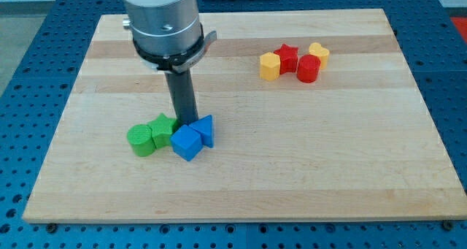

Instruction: Move the arm away from the green star

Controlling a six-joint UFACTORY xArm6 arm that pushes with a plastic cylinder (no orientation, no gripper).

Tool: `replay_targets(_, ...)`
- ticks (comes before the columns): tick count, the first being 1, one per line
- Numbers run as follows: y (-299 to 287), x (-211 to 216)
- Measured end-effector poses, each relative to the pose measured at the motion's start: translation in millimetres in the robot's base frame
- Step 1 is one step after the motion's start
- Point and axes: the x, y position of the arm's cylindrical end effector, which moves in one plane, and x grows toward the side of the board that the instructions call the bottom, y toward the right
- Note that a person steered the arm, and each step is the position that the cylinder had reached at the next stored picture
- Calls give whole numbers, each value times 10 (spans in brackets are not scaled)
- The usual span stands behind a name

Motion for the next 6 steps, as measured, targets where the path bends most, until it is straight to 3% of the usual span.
replay_targets(4, -504, 242)
replay_targets(6, -342, -300)
